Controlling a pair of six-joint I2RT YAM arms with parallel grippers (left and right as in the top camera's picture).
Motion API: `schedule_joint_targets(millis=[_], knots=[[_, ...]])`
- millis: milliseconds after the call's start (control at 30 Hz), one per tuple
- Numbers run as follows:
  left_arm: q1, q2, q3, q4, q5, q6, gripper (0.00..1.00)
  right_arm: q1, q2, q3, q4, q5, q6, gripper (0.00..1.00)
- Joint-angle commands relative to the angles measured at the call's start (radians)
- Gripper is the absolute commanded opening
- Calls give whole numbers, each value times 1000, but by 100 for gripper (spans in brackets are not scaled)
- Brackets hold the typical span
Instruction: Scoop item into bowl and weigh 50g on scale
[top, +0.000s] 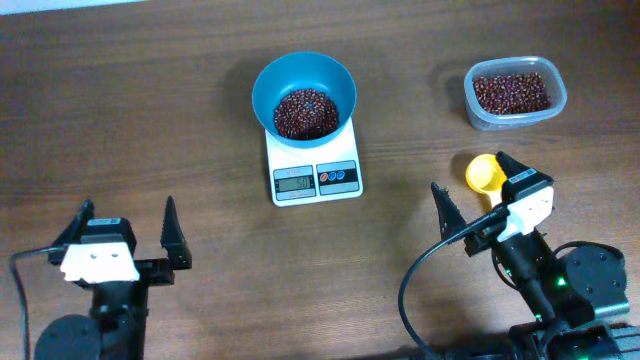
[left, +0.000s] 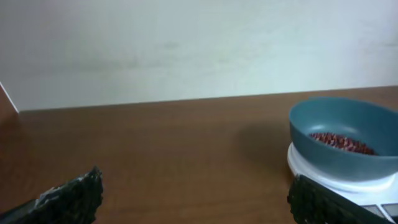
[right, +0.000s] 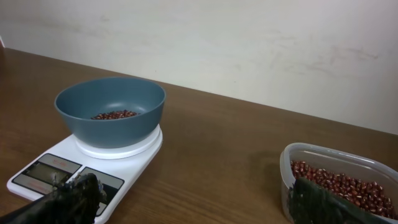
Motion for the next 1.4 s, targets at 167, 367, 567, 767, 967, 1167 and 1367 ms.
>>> schedule_joint_targets(millis=[167, 367, 567, 767, 967, 1167, 1367], knots=[[7, -10, -83, 45, -8, -6, 99, 8, -10, -6, -6, 9, 0, 99], [45, -10, -83, 44, 7, -6, 99, 8, -10, -6, -6, 9, 0, 99], [44, -10, -83, 45, 8, -6, 99, 8, -10, -6, -6, 9, 0, 99], [45, -3, -82, 46, 26, -6, 99, 8, -10, -6, -6, 9, 0, 99], [45, -3, -82, 47, 32, -6, 99, 8, -10, -6, -6, 9, 0, 99], [45, -3, -82, 47, 32, -6, 99, 8, -10, -6, -6, 9, 0, 99], [45, -3, -82, 47, 30, -6, 99, 8, -10, -6, -6, 9, 0, 99]])
